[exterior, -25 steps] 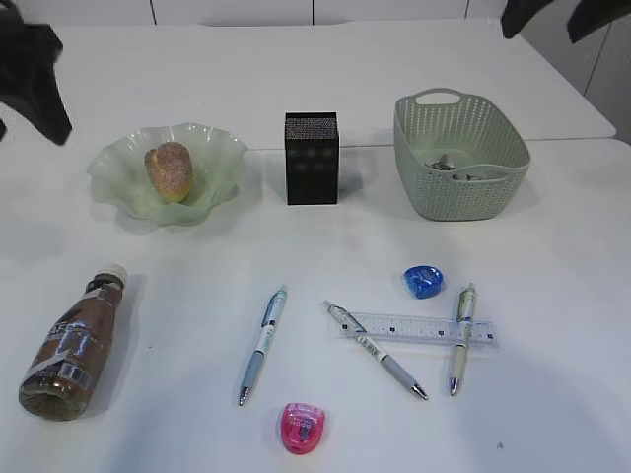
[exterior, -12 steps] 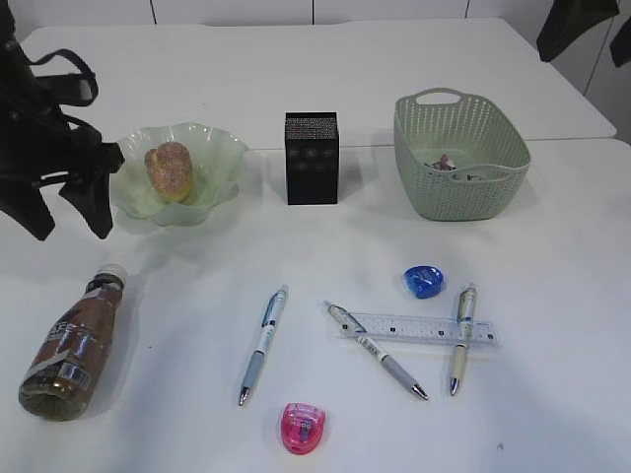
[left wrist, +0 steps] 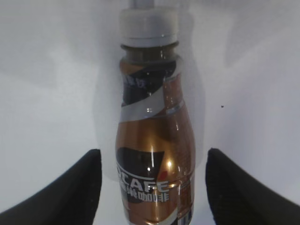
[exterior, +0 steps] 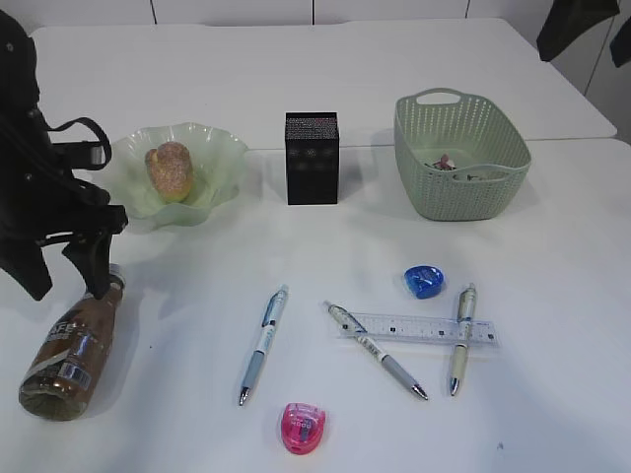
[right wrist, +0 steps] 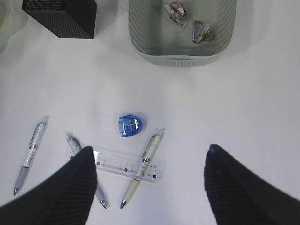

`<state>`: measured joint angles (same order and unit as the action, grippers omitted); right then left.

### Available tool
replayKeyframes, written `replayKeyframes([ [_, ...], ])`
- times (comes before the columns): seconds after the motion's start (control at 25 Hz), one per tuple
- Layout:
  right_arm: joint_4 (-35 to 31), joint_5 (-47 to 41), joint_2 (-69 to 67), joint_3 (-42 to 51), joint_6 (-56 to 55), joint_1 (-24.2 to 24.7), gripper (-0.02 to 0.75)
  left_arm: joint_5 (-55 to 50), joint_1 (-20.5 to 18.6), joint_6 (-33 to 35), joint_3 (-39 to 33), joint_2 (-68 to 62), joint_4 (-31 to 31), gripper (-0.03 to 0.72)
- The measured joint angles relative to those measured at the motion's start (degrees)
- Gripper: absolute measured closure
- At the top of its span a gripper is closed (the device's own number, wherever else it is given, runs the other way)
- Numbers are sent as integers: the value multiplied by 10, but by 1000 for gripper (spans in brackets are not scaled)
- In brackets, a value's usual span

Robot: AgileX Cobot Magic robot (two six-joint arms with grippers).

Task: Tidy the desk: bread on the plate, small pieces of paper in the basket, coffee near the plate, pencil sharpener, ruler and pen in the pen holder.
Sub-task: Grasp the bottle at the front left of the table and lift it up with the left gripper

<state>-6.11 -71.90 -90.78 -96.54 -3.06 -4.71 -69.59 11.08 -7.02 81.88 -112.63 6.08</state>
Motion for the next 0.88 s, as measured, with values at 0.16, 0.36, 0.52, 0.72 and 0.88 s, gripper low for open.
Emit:
replayKeyframes([
  [0.16, 0, 0, 0, 0, 0, 0, 180, 1, 0, 0, -6, -2, 2, 199],
  [0.36, 0, 0, 0, 0, 0, 0, 179, 1, 0, 0, -6, -8, 7, 199],
  [0.52, 0, 0, 0, 0, 0, 0, 180, 3, 0, 0, -6, -23, 11, 199],
  [0.72, 0, 0, 0, 0, 0, 0, 181, 8, 0, 0, -6, -52, 11, 199],
  [0.88, 0, 0, 0, 0, 0, 0, 182, 22, 0, 0, -6, -64, 14, 199],
])
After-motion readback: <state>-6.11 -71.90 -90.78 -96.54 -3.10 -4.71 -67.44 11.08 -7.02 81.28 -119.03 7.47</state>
